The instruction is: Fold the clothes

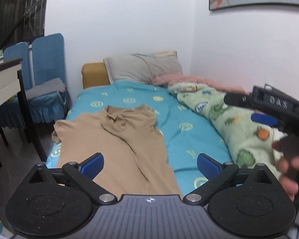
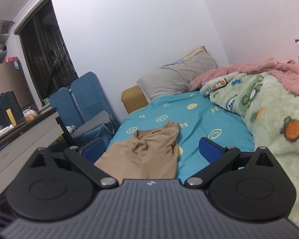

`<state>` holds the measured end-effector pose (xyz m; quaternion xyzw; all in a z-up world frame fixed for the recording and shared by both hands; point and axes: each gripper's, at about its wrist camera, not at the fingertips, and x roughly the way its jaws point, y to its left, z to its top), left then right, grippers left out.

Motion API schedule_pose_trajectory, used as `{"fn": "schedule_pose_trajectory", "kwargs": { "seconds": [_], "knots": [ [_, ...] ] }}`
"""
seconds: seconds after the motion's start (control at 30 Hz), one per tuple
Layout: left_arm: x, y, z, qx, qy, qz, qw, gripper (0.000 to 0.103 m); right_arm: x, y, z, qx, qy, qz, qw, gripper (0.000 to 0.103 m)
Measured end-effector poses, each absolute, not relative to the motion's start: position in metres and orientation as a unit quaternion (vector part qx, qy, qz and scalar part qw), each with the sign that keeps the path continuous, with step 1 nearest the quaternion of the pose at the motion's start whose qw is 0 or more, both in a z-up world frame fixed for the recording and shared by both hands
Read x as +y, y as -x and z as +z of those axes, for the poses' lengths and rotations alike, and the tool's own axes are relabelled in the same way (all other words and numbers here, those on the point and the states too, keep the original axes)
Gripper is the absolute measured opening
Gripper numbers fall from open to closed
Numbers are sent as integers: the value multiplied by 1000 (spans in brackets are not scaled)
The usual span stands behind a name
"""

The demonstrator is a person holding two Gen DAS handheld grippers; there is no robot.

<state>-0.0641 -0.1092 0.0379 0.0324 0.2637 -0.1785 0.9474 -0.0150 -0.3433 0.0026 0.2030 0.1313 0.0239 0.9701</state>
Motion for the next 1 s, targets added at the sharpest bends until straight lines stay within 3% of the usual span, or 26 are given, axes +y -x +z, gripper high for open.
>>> {"fn": "schedule_pose_trajectory", "kwargs": {
  "seconds": [0.23, 0.43, 0.73, 0.93, 1.0],
  "knots": [
    [-85, 42, 42, 254, -20, -160, 954, 103, -313, 6, 3, 150, -181, 31, 971, 103],
    [-40, -18, 9, 324, 28, -132, 936, 103, -278, -34, 31, 146, -152, 33, 977, 103],
    [22, -94, -7, 339, 24, -113, 934, 103, -249, -91, 42, 151, -103, 45, 982, 103],
    [64, -174, -64, 353, 182, -80, 914, 102, -264, -112, -3, 192, -134, 23, 972, 103],
    [78, -201, -83, 356, 234, -68, 902, 96, -268, -119, -18, 217, -123, 1, 968, 103]
  ]
}}
